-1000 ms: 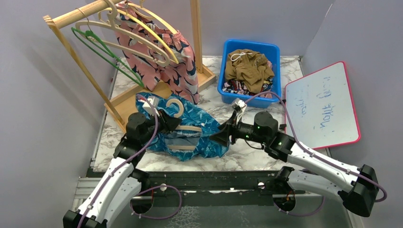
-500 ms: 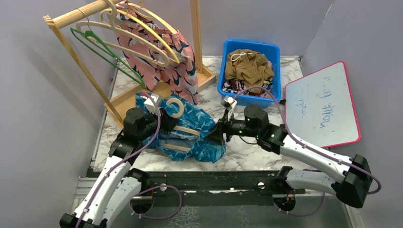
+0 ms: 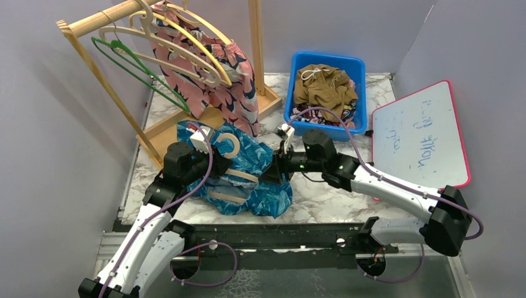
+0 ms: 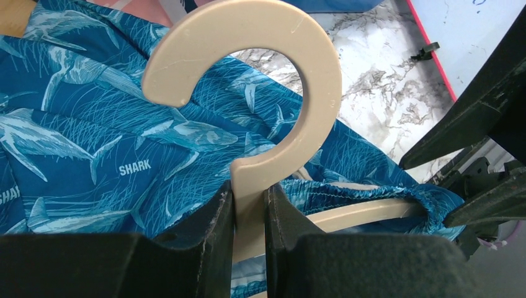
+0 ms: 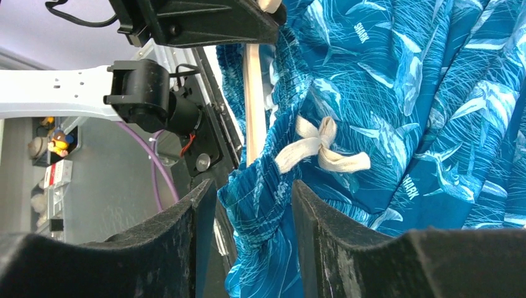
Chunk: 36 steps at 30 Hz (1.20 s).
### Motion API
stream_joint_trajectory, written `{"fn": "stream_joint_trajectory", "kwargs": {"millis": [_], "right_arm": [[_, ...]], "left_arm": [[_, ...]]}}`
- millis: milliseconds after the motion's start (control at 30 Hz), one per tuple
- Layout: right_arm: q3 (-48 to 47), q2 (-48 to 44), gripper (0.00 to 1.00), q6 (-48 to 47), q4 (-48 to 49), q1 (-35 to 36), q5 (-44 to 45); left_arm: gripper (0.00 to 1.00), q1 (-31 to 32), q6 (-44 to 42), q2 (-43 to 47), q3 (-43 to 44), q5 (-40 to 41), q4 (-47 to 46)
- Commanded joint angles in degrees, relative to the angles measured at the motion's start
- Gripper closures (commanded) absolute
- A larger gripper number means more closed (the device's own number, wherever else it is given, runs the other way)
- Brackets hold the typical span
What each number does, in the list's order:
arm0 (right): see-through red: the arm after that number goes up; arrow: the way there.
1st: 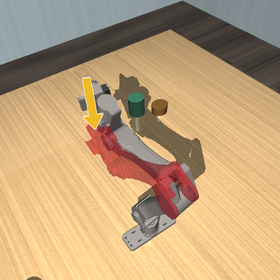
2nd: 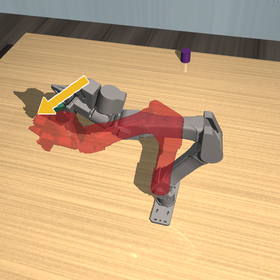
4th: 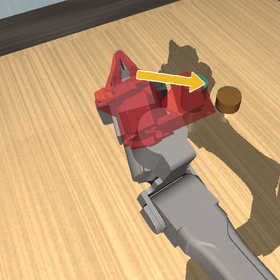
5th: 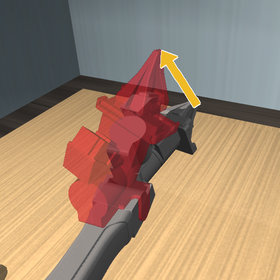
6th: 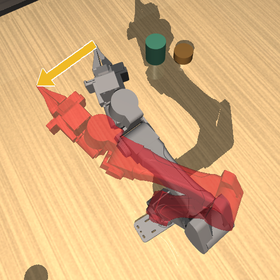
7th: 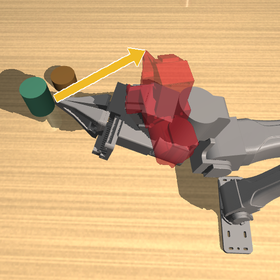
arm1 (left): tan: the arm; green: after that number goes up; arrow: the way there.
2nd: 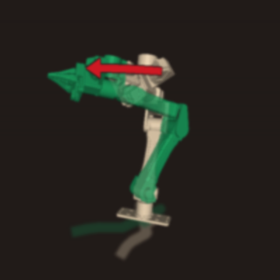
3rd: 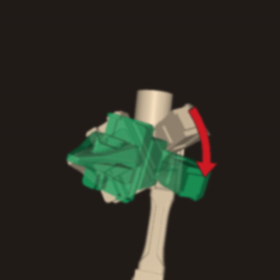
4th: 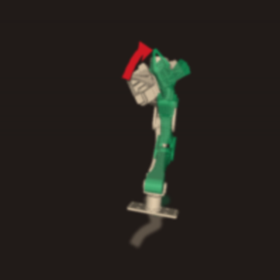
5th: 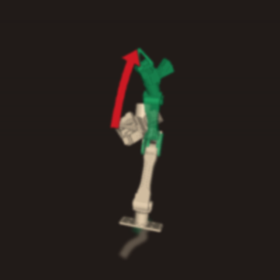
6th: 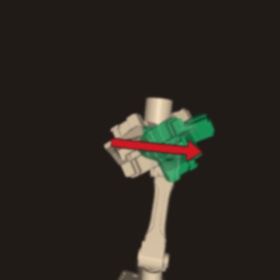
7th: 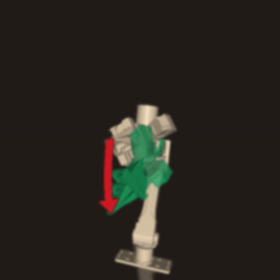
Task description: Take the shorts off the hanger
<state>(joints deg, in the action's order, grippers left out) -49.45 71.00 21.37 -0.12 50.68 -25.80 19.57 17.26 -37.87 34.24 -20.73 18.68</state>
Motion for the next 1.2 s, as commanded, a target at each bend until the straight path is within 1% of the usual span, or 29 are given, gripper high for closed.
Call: {"fn": "stream_joint_trajectory", "kwargs": {"millis": [0, 133, 267, 333, 433, 467, 567, 667, 767, 800, 867, 967, 1067, 1167], "right_arm": [[0.30, 0.57, 0.49, 0.12, -0.53, 0.39, -3.78], [0.44, 0.96, 0.51, -0.86, -2.39, 0.45, -3.97], [0.91, 0.56, 0.60, -1.23, -2.78, 0.48, -3.28], [1.27, 0.52, 0.58, -0.99, -2.37, 0.48, -4.21], [1.67, 0.94, 0.52, -0.36, -1.85, 0.48, -4.56], [1.80, 1.16, 0.51, -0.17, -1.54, 0.55, -4.68], [2.03, 1.35, 0.59, 0.14, -0.56, 0.56, -3.81], [2.90, 0.43, 0.68, 1.67, 1.21, 0.56, 0.01], [3.72, -1.03, 0.84, 2.01, 2.03, 0.56, 2.92], [4.14, -1.59, 0.88, 1.90, 2.03, 0.56, 4.09], [4.48, -2.79, 0.90, 1.29, 0.65, 0.55, 6.79], [4.94, -5.43, 0.91, 0.27, -1.96, 0.56, 12.72], [6.80, -10.07, 0.91, 0.91, -3.33, 0.56, 21.12], [9.11, -14.26, 0.96, 1.89, -4.82, 0.56, 30.61]], "left_arm": [[1.00, -0.04, -0.63, 0.45, 0.52, 1.50, -0.97], [1.00, 0.03, -0.64, 0.67, 0.52, 2.01, -0.75], [1.00, 0.00, -0.59, 1.00, 0.35, 2.68, -0.44], [1.00, 0.02, -0.64, 1.27, 0.39, 3.01, -0.33], [1.00, -0.07, -0.64, 1.66, 0.30, 3.49, -0.36], [1.00, -0.05, -0.64, 1.77, 0.30, 3.55, -0.35], [1.00, -0.01, -0.64, 1.88, 0.26, 3.56, -0.33], [1.00, -0.06, -0.51, 1.83, 0.21, 3.27, -0.31], [1.00, -0.09, -0.38, 2.15, 0.04, 3.24, -0.31], [1.00, 0.01, -0.34, 2.20, 0.04, 3.29, -0.31], [1.00, 0.02, -0.36, 2.27, 0.04, 3.53, -0.26], [1.00, -0.06, -0.29, 2.55, 0.04, 4.50, 0.06], [1.00, 0.01, -0.29, 2.80, 0.19, 5.79, 0.39], [1.00, 0.02, -0.21, 3.39, 0.21, 6.99, 0.79]]}}
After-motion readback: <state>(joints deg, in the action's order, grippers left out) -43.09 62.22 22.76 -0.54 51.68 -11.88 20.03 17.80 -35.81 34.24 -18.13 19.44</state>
